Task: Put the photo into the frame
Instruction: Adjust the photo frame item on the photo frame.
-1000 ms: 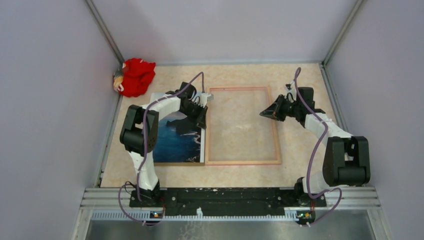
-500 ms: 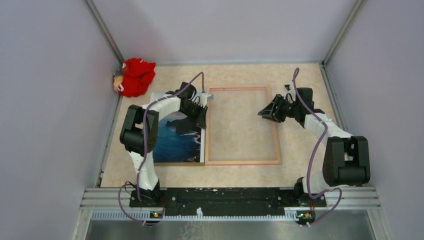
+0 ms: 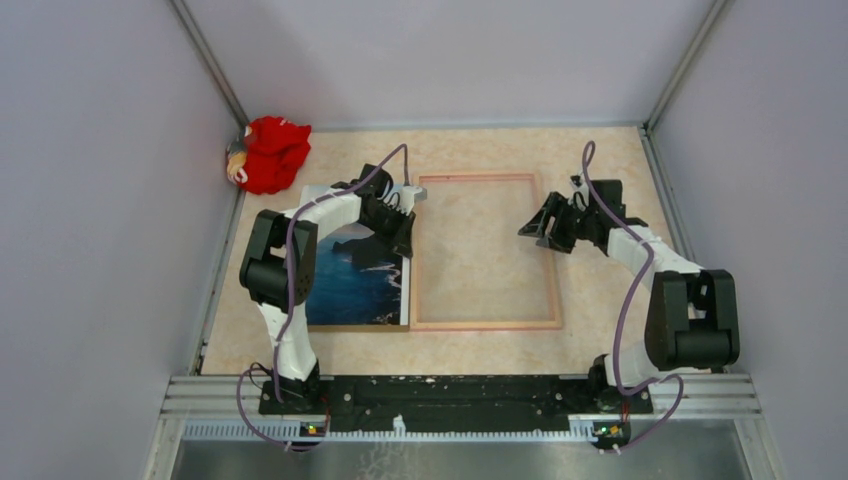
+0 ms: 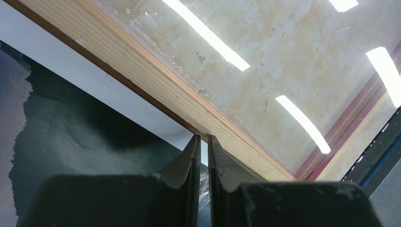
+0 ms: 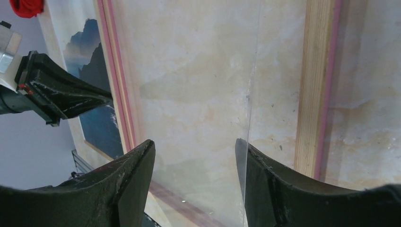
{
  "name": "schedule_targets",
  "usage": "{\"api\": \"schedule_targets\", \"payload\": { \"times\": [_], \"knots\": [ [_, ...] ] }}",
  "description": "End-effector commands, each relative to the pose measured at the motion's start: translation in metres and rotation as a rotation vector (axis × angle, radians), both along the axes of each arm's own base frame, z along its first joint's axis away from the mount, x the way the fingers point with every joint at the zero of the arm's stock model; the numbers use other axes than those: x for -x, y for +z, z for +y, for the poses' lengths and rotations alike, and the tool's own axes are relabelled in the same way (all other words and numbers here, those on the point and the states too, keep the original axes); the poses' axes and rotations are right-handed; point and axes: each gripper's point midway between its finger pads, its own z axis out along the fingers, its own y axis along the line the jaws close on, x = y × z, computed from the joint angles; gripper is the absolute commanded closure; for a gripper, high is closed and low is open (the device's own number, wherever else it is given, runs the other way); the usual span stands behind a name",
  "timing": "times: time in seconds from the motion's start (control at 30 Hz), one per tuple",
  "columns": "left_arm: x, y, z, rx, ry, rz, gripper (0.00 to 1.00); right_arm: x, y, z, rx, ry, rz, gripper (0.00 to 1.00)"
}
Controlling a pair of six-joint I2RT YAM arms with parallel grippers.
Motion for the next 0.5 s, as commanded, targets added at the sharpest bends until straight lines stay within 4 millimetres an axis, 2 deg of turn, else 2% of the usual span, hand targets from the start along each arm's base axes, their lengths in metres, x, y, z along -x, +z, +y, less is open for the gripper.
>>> {"api": "schedule_targets", "payload": {
  "times": [0.0,0.23,0.4,0.47],
  "knots": [
    [-0.001,-0.005,-0.001,-0.035,-0.017,-0.021,0.84,-0.007,-0.004,-0.002,0.041,0.005,-0.024,0.36],
    [-0.001,-0.006,0.0,-0.038,-0.016,-0.019,0.85,-0.005,-0.007,0.01,-0.048,0.021,-0.033,0.4],
    [-0.001,-0.008,0.0,-0.042,-0.016,-0.019,0.85,-0.005,0.001,0.017,-0.105,0.035,-0.066,0.45],
    [-0.001,-0.008,0.0,-0.043,-0.016,-0.016,0.85,-0.007,0.012,0.022,-0.143,0.05,-0.121,0.48]
  ]
}}
